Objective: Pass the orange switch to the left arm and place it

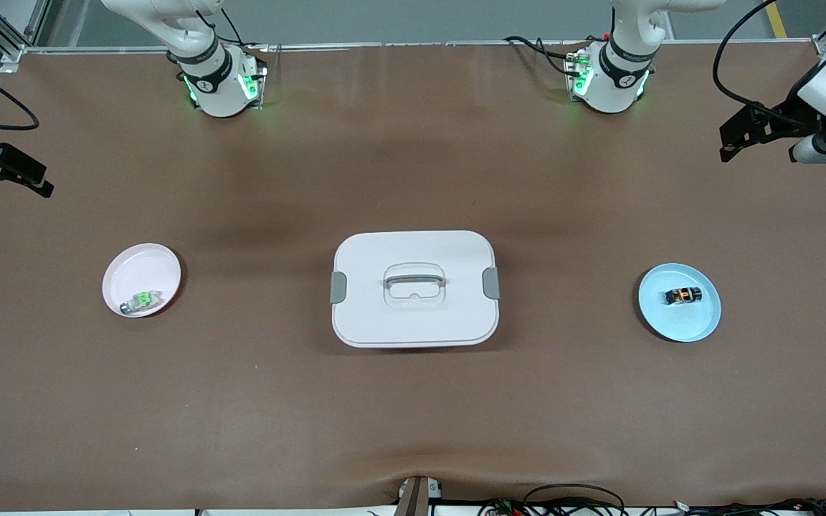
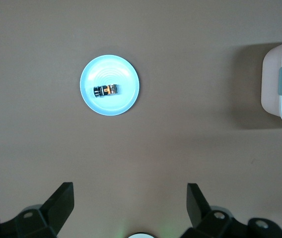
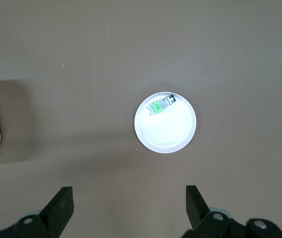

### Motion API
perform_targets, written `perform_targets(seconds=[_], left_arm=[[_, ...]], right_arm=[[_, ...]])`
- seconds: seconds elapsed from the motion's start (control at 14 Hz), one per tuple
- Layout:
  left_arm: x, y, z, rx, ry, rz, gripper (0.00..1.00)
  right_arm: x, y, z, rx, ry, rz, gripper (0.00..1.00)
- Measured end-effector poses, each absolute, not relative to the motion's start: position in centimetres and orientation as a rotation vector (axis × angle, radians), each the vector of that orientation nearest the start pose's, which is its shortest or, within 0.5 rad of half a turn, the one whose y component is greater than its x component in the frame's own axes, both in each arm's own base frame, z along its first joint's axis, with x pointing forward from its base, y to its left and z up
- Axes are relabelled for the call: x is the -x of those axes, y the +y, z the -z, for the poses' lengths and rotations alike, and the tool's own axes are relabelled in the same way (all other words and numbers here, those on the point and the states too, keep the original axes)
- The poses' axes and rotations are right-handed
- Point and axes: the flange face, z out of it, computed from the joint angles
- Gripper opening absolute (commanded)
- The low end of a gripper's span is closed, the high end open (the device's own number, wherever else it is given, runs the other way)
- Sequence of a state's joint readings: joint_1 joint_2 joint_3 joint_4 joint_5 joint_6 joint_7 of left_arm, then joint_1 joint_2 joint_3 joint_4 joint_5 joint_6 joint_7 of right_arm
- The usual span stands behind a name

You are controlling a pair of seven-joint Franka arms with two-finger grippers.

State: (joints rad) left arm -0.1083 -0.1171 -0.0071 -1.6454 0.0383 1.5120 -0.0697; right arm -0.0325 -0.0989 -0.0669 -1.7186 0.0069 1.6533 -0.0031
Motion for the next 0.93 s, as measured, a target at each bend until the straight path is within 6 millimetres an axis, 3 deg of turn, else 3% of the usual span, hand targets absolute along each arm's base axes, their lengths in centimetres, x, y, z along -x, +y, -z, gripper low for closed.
perform_targets(seconds=[0.43,0.93], left_arm=[[-50.9,-5.5,-64.4,3.1,0.078,-0.031,1.0],[-51.2,-5.4,-65.5,3.102,0.071,-0.006,1.0]], right_arm=[[-52.7,-5.3,-61.7,3.125,0.158,0.061,1.0],[-52.7,-5.2,-61.7,3.127,0.12,0.052,1.0]])
